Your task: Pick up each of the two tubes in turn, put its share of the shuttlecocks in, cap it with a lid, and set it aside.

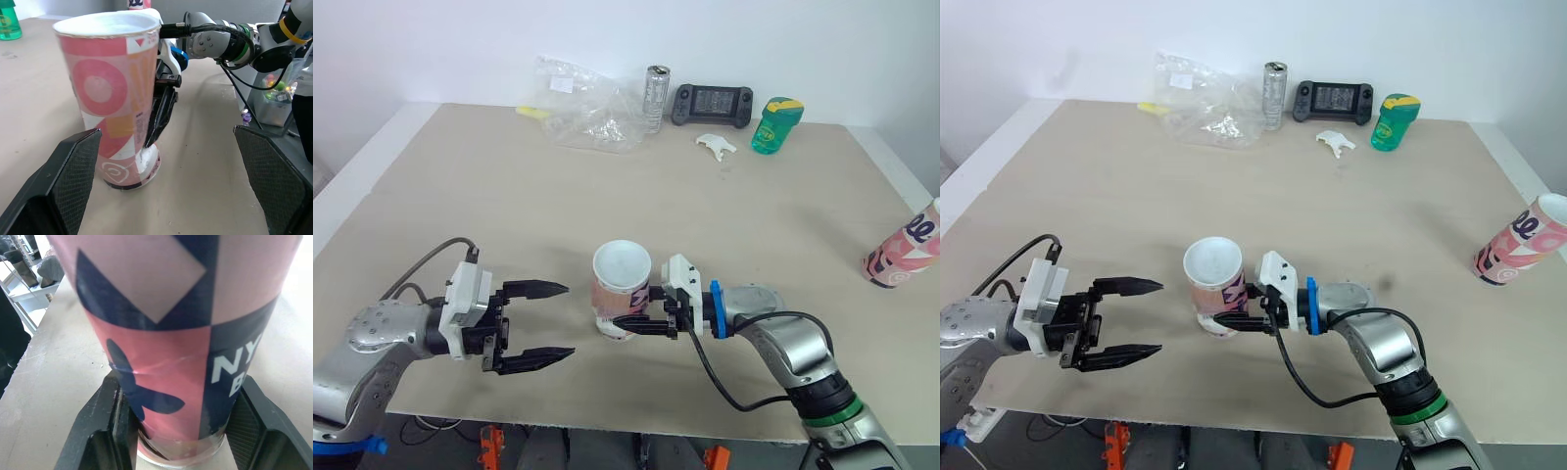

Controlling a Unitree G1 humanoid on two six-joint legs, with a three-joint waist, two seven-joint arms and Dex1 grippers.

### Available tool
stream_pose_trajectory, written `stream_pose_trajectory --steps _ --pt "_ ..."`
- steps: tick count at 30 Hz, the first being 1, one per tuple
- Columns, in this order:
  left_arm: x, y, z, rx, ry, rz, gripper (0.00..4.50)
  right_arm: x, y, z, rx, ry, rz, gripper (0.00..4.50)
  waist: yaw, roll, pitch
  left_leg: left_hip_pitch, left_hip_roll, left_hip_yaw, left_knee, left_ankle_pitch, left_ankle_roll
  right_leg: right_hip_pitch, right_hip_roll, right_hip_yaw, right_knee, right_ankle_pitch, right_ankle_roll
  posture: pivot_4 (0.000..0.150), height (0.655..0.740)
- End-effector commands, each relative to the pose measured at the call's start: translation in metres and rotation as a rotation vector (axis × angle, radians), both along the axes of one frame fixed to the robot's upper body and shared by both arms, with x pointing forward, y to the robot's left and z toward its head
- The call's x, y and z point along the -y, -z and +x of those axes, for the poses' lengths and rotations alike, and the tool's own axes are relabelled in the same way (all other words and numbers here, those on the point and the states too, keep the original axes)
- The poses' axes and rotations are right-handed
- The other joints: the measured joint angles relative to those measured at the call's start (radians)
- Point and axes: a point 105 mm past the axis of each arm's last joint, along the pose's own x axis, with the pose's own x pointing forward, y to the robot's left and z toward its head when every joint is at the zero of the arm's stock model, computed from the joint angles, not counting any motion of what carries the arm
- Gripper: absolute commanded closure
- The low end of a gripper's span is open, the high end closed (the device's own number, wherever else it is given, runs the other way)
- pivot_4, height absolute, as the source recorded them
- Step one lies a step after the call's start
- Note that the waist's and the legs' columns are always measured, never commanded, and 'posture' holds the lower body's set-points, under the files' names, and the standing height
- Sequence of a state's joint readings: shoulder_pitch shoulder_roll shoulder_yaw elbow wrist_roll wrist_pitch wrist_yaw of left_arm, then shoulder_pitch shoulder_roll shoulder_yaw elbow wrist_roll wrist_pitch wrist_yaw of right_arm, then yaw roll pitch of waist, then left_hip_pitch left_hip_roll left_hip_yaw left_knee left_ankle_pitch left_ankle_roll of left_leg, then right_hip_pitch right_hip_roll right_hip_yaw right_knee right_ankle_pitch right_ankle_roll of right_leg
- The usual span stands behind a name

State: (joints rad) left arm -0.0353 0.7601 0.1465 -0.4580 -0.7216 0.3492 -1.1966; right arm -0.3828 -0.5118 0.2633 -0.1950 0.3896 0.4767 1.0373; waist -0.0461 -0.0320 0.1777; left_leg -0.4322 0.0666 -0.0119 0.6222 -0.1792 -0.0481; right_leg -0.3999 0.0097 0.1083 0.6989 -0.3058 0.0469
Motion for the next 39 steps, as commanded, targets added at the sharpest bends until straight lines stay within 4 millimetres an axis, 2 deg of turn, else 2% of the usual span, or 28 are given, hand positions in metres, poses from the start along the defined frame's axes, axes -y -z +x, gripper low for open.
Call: stream_pose_trajectory --steps 1,3,6,9,10,12,15,16,19,25,29,32,34,39 --pt "0.003 -0.005 0.000 0.022 0.021 -0.014 0.00 0.009 -0.019 0.003 0.060 0.024 0.025 2.13 0.000 0.000 0.000 0.000 0.000 0.000 0.000 0.000 0.000 0.000 0.000 0.000 0.000 0.000 0.000 0.150 0.7236" --pt "0.005 -0.006 0.005 0.036 0.028 -0.014 0.00 0.023 -0.030 0.012 0.080 0.095 0.048 2.13 0.000 0.000 0.000 0.000 0.000 0.000 0.001 0.000 0.000 0.000 0.000 0.000 0.000 0.000 0.000 0.150 0.7236" --pt "0.012 -0.014 0.019 0.086 0.039 -0.024 0.00 0.072 -0.054 0.043 0.157 0.343 0.092 2.13 0.007 0.001 0.001 -0.001 0.000 -0.001 0.003 0.000 0.000 0.001 0.000 -0.001 0.001 0.001 0.001 0.150 0.7236" --pt "0.021 -0.023 0.031 0.121 0.047 -0.054 0.00 0.117 -0.063 0.063 0.213 0.569 0.099 2.13 0.007 0.001 0.001 -0.004 -0.001 -0.001 0.008 0.000 0.000 0.001 0.000 0.000 0.000 0.003 0.004 0.150 0.7236" --pt "0.026 -0.028 0.037 0.131 0.053 -0.077 0.00 0.141 -0.064 0.072 0.228 0.688 0.096 2.13 0.007 0.001 0.001 -0.004 -0.001 -0.001 0.009 0.000 0.000 0.001 -0.001 0.000 0.000 0.004 0.004 0.150 0.7236" --pt "0.034 -0.036 0.043 0.147 0.061 -0.110 0.00 0.172 -0.063 0.082 0.240 0.840 0.095 2.13 0.008 0.001 0.001 -0.005 -0.002 -0.001 0.011 0.000 0.000 0.001 -0.001 0.000 0.000 0.006 0.004 0.150 0.7236" --pt "0.049 -0.052 0.050 0.170 0.101 -0.181 0.00 0.229 -0.054 0.090 0.218 1.108 0.121 2.13 0.006 0.002 0.001 -0.005 -0.002 0.000 0.012 0.000 0.000 0.001 -0.001 0.001 0.000 0.009 0.001 0.150 0.7236" --pt "0.054 -0.055 0.053 0.174 0.113 -0.195 0.00 0.244 -0.052 0.090 0.216 1.183 0.135 2.13 0.005 0.002 0.001 -0.005 -0.002 0.000 0.012 0.000 0.000 0.001 -0.001 0.002 0.000 0.010 0.001 0.150 0.7236" --pt "0.070 -0.060 0.060 0.183 0.144 -0.222 0.00 0.275 -0.046 0.087 0.198 1.318 0.196 2.13 0.000 0.006 0.001 -0.006 -0.003 0.000 0.012 0.000 0.000 0.001 -0.001 0.002 0.000 0.010 0.001 0.150 0.7236" --pt "0.081 -0.059 0.063 0.172 0.164 -0.245 0.00 0.294 -0.043 0.081 0.219 1.394 0.221 2.13 -0.005 0.008 0.001 -0.005 -0.003 0.001 0.012 0.000 0.000 0.001 0.000 0.004 0.000 0.010 0.001 0.150 0.7236" --pt "0.080 -0.058 0.065 0.171 0.159 -0.246 0.00 0.290 -0.025 0.078 0.156 1.375 0.203 2.13 -0.003 0.008 0.001 -0.005 -0.003 0.001 0.012 0.000 0.000 0.001 0.000 0.004 0.000 0.010 0.001 0.150 0.7236" --pt "0.078 -0.062 0.067 0.182 0.149 -0.257 0.00 0.293 -0.007 0.076 0.090 1.399 0.190 1.08 -0.002 0.008 0.001 -0.005 -0.003 0.001 0.012 0.000 0.000 0.001 -0.001 0.004 0.000 0.010 0.002 0.150 0.7236" --pt "0.077 -0.063 0.069 0.185 0.140 -0.260 0.00 0.293 0.001 0.074 0.057 1.397 0.195 0.09 -0.002 0.008 0.001 -0.005 -0.003 0.001 0.013 0.000 0.000 0.001 -0.001 0.004 0.000 0.010 0.002 0.150 0.7236" --pt "0.075 -0.055 0.068 0.172 0.128 -0.236 0.00 0.295 0.012 0.071 0.033 1.392 0.115 0.03 -0.002 0.009 0.001 -0.005 -0.003 0.001 0.013 0.000 0.000 0.002 -0.001 0.004 0.000 0.011 0.002 0.150 0.7236"
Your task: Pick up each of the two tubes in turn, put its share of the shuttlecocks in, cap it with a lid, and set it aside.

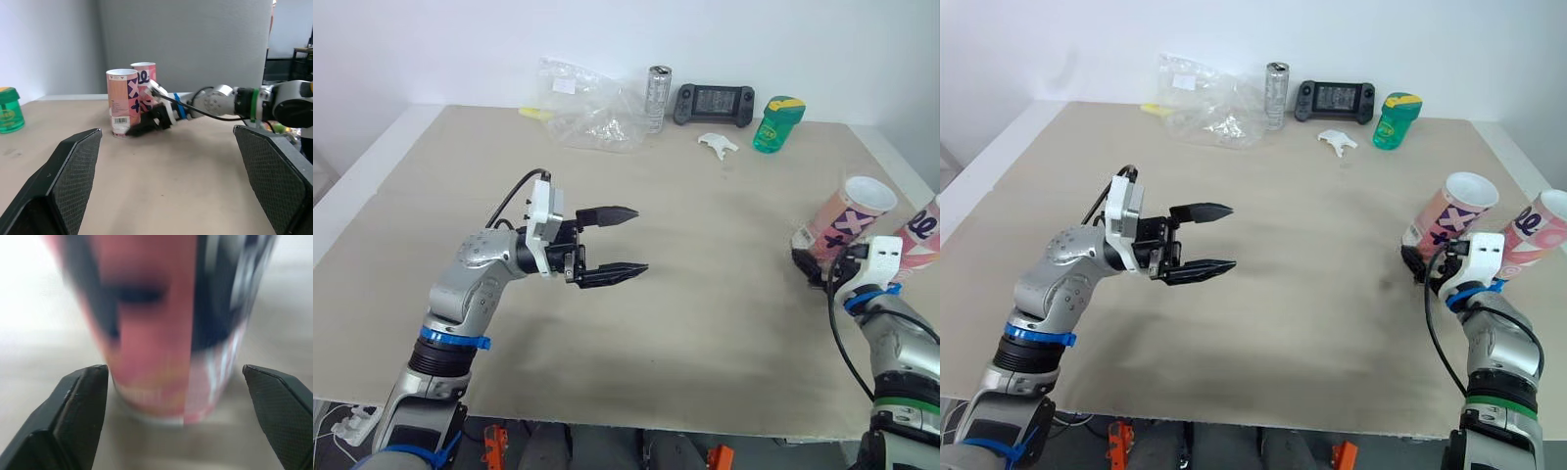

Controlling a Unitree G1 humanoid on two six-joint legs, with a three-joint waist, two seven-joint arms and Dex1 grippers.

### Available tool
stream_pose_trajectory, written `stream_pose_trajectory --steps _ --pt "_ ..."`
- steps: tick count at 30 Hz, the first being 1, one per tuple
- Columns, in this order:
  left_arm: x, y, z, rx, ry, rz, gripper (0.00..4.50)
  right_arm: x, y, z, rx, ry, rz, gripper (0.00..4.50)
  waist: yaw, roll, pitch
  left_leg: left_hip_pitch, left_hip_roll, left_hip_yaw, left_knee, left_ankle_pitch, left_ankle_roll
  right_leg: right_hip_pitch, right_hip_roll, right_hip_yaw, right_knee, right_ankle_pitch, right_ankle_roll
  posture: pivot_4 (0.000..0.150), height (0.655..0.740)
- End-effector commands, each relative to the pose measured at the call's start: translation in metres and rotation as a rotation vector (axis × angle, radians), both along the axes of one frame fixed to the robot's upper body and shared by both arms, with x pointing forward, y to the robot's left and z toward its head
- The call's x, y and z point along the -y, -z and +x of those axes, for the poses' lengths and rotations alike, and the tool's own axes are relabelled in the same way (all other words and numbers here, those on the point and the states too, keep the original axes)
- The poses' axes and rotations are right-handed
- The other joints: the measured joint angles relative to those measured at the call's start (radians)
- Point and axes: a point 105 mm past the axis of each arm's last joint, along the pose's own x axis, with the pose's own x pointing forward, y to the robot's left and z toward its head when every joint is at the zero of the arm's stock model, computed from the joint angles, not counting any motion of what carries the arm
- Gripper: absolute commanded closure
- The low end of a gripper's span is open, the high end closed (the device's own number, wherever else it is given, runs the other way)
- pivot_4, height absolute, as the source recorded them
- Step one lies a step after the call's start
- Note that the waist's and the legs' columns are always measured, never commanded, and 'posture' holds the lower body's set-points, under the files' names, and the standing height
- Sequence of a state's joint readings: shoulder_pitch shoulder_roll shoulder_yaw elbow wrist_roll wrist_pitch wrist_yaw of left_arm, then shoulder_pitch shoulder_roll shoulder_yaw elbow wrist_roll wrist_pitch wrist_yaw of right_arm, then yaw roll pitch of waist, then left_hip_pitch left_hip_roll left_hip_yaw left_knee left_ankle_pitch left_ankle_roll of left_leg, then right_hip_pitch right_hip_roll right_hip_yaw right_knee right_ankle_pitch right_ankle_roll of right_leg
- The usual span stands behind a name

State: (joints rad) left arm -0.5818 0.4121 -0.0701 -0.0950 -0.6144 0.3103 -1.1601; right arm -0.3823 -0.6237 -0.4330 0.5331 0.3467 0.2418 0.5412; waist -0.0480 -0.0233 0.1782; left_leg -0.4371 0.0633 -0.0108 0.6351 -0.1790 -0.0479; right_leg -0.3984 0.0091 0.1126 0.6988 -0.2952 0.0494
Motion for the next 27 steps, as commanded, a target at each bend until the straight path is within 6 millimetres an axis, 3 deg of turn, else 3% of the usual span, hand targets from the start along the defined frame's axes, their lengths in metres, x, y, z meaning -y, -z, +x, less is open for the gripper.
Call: stream_pose_trajectory --steps 1,8,12,15,22,27 --pt "-0.004 -0.002 -0.002 0.037 -0.016 0.008 0.00 0.005 -0.001 -0.003 -0.030 -0.005 -0.047 0.03 0.000 0.000 0.000 0.000 0.000 0.000 0.000 0.000 0.000 0.000 0.000 0.000 0.000 0.000 0.000 0.150 0.7236" --pt "-0.024 0.026 0.002 -0.031 -0.094 0.104 0.00 -0.007 -0.006 -0.028 -0.096 -0.178 -0.028 0.03 0.001 0.000 0.000 0.000 0.000 0.000 0.000 0.000 0.000 0.001 0.000 0.000 0.000 0.000 0.000 0.150 0.7236" --pt "-0.053 0.059 0.004 -0.236 -0.229 0.220 0.00 -0.033 -0.016 -0.061 -0.152 -0.410 -0.033 0.03 0.001 0.000 0.000 0.000 0.000 -0.001 0.000 0.000 0.000 0.001 0.000 0.000 0.000 -0.001 0.001 0.150 0.7236" --pt "-0.067 0.062 0.003 -0.232 -0.299 0.207 0.00 -0.057 -0.025 -0.074 -0.140 -0.552 -0.042 0.03 -0.002 0.000 0.000 0.001 0.001 -0.001 0.000 0.000 0.000 0.000 0.000 0.000 0.000 -0.004 0.006 0.150 0.7236" --pt "-0.109 0.089 0.007 -0.388 -0.533 0.232 0.00 -0.125 -0.037 -0.076 -0.118 -0.811 -0.098 0.03 -0.003 0.000 0.000 0.002 0.001 0.000 0.001 0.004 0.003 0.000 0.000 0.001 0.000 0.002 0.007 0.150 0.7236" --pt "-0.116 0.097 0.002 -0.389 -0.571 0.239 0.00 -0.140 -0.031 -0.075 -0.131 -0.855 -0.108 0.03 0.006 0.000 0.000 0.000 0.000 0.000 0.000 0.005 0.002 0.000 0.000 0.000 -0.001 0.002 0.007 0.150 0.7236"
